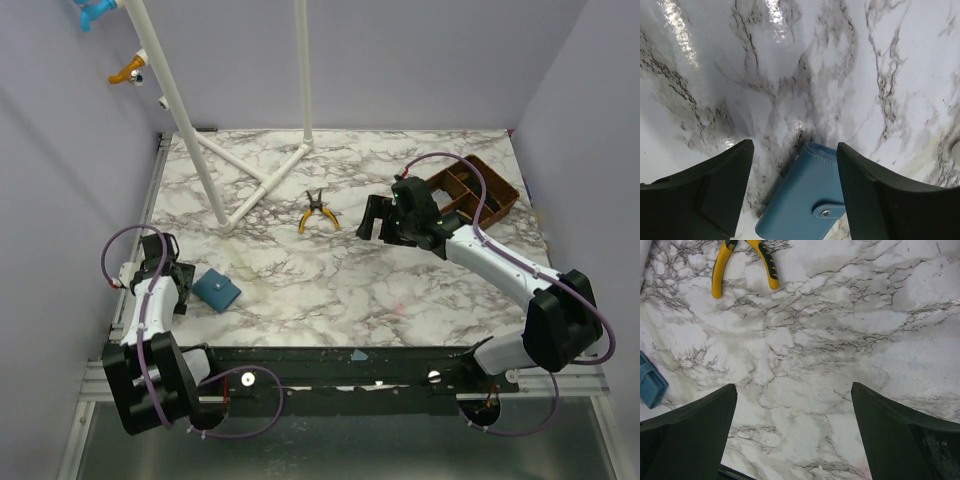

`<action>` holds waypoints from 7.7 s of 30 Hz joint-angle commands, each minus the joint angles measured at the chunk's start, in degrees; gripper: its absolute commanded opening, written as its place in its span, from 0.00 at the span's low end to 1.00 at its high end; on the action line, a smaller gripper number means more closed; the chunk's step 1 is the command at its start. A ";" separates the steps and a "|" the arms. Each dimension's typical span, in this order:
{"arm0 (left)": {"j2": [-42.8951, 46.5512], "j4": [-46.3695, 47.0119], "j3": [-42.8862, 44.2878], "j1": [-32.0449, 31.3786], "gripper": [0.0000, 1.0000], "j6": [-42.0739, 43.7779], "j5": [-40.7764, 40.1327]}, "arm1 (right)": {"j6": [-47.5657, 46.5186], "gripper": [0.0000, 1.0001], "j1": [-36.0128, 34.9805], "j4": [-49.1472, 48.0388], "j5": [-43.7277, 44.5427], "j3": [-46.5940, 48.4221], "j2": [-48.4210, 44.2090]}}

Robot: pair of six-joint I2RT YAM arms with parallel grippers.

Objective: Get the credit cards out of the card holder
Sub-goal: Move the card holder to the center of the board, then open the card holder at the center of the board.

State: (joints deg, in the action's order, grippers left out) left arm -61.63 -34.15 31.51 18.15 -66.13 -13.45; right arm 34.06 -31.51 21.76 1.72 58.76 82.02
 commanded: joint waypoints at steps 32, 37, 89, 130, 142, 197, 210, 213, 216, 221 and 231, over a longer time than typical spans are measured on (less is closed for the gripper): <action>-5.76 -2.61 -2.00 -20.81 0.46 -10.17 7.20 | 2.59 1.00 0.00 -2.42 -0.77 -5.91 -5.26; -3.36 -4.85 -3.43 -24.50 0.64 -11.01 7.21 | 3.15 1.00 -0.02 -3.06 -0.57 -7.23 -6.33; -11.52 -2.17 14.93 -46.38 0.80 8.72 11.09 | 5.86 0.93 -14.26 4.57 2.59 -3.97 -0.38; -1.19 8.34 -0.58 -37.22 0.61 15.33 24.88 | 15.35 0.47 -33.17 21.15 29.22 26.69 33.44; -1.66 7.62 0.04 -37.22 0.61 15.16 24.71 | 14.95 0.48 -33.21 18.56 26.80 26.72 33.30; -9.56 14.15 4.51 -43.89 0.38 14.04 28.68 | 20.95 0.01 -31.00 5.78 22.76 9.87 14.18; -6.98 11.65 5.46 -43.90 0.47 15.93 26.61 | 21.26 0.01 -31.02 9.48 24.47 11.71 9.79; -6.07 11.57 5.08 -43.90 0.48 15.98 26.97 | 21.31 0.01 -31.04 10.03 24.53 12.33 9.45; -5.14 11.48 4.84 -43.90 0.49 16.17 26.99 | 21.23 0.01 -30.99 10.13 24.77 12.73 9.00; -4.00 11.67 4.89 -43.90 0.53 17.13 27.43 | 20.83 0.01 -31.04 11.07 25.22 13.97 9.04; -4.35 12.00 5.32 -43.90 0.57 18.54 28.60 | 20.60 0.01 -31.07 12.00 25.29 15.48 9.10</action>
State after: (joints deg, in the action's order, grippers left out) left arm -66.54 -22.41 35.24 -25.63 -49.01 14.63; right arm 54.41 -62.63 32.08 24.64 72.18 92.66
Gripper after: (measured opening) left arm 0.573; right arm 0.008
